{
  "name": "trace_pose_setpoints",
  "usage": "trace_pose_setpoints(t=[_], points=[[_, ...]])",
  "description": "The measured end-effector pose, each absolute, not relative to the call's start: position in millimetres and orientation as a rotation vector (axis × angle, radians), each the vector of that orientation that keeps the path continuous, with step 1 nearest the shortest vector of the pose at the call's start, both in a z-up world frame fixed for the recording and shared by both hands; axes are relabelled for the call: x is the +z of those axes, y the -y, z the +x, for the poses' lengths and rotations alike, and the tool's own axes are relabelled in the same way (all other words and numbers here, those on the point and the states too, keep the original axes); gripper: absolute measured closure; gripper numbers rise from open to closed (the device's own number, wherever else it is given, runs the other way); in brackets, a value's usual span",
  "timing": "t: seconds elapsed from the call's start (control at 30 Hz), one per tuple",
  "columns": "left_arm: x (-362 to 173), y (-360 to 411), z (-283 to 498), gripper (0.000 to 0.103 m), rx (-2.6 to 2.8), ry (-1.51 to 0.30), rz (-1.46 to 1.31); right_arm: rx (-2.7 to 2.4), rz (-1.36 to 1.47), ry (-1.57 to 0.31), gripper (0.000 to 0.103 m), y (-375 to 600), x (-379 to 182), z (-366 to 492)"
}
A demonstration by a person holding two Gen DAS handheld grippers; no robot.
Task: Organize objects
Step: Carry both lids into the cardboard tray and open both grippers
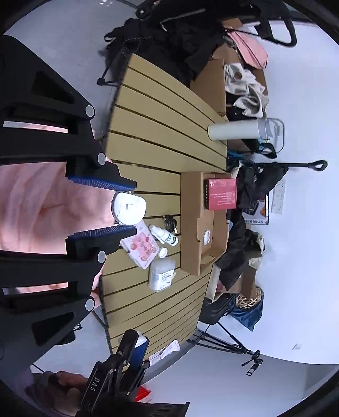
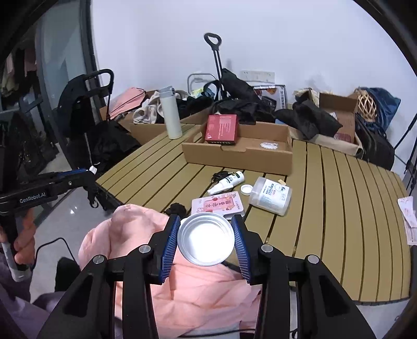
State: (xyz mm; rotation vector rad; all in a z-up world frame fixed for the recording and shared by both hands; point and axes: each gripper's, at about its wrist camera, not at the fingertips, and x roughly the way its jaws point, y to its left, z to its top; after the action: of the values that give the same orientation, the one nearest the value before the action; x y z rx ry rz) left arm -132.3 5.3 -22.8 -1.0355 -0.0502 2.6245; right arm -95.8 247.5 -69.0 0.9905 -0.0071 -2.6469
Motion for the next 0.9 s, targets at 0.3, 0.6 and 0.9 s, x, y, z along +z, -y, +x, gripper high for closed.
trace_pose_setpoints(t=[0.3,0.6,0.9], points=[[-12,-55,-338,0.079,2.537,-0.047,-1.215,-2.519,1.087,0.068,0.059,-233,-38,-290],[-100,-81,-460,0.060,2.517,-0.103,-1.428,-2.362,1.451,0.272,0.059,-190,-133,-484],[-87,-64,-443,0.036,2.582,-0.179,-1.410,-2.334,1.471,0.383,0.014,-193,-150,-491]])
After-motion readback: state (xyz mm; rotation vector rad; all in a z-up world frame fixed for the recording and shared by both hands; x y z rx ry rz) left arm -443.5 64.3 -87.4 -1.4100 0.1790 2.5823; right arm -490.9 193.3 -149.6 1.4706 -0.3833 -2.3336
